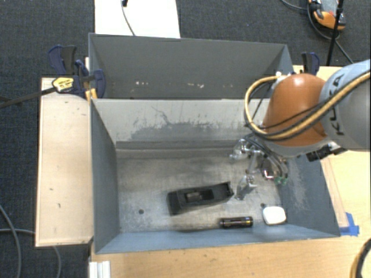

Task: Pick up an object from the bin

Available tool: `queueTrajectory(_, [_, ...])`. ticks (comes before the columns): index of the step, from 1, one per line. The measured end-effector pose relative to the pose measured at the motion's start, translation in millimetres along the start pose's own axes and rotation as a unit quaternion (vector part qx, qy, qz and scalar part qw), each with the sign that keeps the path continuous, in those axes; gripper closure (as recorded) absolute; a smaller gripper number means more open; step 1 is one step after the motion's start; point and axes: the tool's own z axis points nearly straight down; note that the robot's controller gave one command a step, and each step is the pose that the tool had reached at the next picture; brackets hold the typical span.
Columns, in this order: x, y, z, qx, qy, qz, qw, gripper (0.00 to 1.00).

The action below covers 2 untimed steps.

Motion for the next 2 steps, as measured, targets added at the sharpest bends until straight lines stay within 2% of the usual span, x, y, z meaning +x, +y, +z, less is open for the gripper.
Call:
queueTrajectory(1, [0.0, 0.0, 0.0, 0.000, 0.0000, 0.000, 1.0000, 0.00])
queueTrajectory(2, [24.8, 30.1, 69.6, 0.000, -0.0020, -0.038, 0.9993, 1.00])
